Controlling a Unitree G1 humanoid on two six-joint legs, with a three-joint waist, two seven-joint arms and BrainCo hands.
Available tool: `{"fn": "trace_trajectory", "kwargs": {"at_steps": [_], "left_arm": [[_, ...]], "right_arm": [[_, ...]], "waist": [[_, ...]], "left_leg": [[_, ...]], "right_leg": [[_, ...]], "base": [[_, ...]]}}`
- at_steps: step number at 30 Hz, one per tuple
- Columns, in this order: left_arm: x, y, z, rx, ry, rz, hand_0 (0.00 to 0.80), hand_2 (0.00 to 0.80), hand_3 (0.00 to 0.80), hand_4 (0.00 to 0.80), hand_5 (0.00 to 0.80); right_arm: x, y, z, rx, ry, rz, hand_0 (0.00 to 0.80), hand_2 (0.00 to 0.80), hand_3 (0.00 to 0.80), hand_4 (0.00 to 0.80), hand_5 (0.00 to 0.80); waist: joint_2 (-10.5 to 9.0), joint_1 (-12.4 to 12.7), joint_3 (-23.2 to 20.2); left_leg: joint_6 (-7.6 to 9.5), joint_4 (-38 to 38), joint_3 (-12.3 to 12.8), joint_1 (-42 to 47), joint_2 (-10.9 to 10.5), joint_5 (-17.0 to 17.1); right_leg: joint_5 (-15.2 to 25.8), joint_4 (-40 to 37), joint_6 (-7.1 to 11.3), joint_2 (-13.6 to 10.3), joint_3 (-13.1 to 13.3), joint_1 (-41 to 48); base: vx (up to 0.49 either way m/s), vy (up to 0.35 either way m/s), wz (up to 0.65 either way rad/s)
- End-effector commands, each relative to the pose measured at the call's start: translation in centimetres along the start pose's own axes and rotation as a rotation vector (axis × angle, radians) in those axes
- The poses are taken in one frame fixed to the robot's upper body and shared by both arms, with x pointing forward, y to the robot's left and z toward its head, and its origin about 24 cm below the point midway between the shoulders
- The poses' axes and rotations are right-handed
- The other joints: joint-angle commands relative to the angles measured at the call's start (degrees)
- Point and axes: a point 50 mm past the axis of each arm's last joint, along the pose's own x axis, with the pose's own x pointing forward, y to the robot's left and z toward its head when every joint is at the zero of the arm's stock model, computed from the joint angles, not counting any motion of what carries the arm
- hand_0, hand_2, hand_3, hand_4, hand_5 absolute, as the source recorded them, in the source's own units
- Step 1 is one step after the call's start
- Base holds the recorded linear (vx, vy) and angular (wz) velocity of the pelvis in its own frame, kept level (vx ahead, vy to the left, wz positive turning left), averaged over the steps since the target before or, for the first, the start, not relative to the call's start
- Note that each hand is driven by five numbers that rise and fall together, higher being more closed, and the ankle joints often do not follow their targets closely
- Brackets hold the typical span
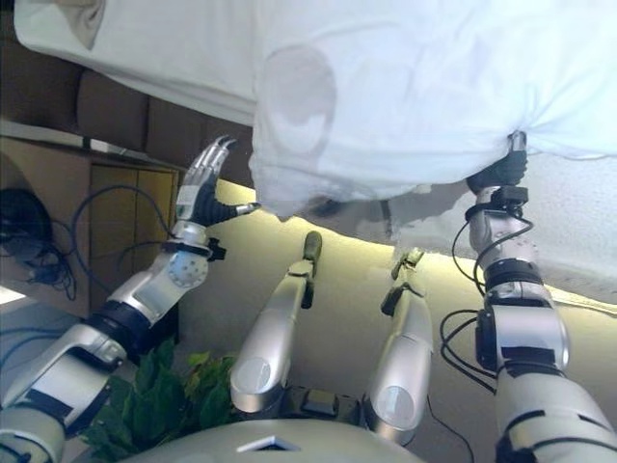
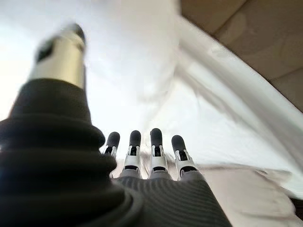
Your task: Make the bed neatly
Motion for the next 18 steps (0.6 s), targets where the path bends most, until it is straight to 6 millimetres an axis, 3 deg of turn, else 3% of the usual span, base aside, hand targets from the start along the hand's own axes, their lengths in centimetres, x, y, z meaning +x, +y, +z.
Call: {"fn": "trace_trajectory", "kwargs": {"at_steps": [1,10,18], "left_arm": [[1.2,1.4,1.2,-0.07,-0.037,0.107,0.0,0.0,0.0,0.0,0.0],[1.9,1.9,2.1,-0.093,-0.077,0.126,0.0,0.0,0.0,0.0,0.0],[2.7,1.1,4.2,-0.127,-0.141,0.142,0.0,0.0,0.0,0.0,0.0]], "right_arm": [[-0.3,0.1,-1.7,-0.053,0.064,0.048,0.8,0.8,0.8,0.8,0.8],[-0.4,-0.3,-2.1,0.024,0.033,0.052,0.8,0.8,0.8,0.8,0.8],[0.5,-0.2,-5.8,-0.028,0.1,0.014,0.8,0.8,0.8,0.8,0.8]], "waist": [[-0.23,-0.1,-0.9],[-0.48,0.3,-1.0],[-0.83,0.5,-0.7]], "left_leg": [[0.07,-0.4,-0.5,-3.8,0.2,5.9],[0.2,1.3,-0.2,-4.5,0.0,4.9],[0.48,0.6,-0.2,-4.3,-0.6,5.1]], "right_leg": [[-1.6,2.3,10.45,-6.5,0.6,3.6],[-1.2,2.7,10.52,-7.3,0.4,3.6],[0.0,0.8,10.5,-6.9,0.0,4.3]], "base": [[0.0,0.0,0.0],[0.0,-0.003,0.03],[-0.009,0.022,0.0]]}}
